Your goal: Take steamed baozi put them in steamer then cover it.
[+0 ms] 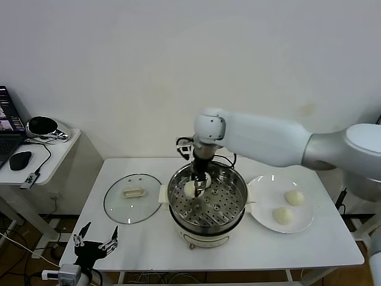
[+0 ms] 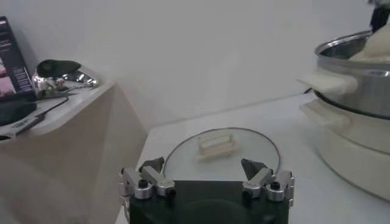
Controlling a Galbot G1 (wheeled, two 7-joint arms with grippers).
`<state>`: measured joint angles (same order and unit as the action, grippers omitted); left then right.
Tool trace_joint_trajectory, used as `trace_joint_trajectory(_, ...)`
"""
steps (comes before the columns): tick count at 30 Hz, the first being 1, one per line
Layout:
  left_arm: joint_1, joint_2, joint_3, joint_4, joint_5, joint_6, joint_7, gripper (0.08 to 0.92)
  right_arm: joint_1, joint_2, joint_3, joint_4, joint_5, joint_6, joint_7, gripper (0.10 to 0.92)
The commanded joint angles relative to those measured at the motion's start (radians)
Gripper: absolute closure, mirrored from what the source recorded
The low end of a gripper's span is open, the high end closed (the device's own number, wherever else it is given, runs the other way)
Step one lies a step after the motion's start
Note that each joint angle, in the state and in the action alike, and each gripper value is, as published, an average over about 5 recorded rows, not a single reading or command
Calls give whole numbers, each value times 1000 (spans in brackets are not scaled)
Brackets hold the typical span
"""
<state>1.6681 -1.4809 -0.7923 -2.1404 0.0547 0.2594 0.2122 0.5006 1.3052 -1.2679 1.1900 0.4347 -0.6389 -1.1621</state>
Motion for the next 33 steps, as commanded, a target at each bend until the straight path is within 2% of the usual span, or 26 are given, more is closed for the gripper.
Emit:
trace_joint_trajectory(1,-1,-3,-1,-5,-2,1,1,177,-51,78,6,-46,-29,-12,20,448)
trace_joint_trajectory(11,-3,-8,9,-8,-2,4,3,177,-72,90,13,-64,-53,-9,28,438)
trace_joint_trajectory(14,-4,-6,8,-7,-3,4,4,177,-70,81,20,-53,-49,-10,29,385)
trace_joint_trajectory(19,-5,-6,8,-7,-3,5,4,177,-57,34,54,-14,-53,-2,17,248)
trace_joint_trajectory(22,-3,-10,7,-11,-2,5,4,177,-30,-31,81,28,-66,13,-3,210)
trace_joint_trajectory(33,5,-8,10,-19,-1,11,10,177,96,-390,199,178,-168,121,-119,203)
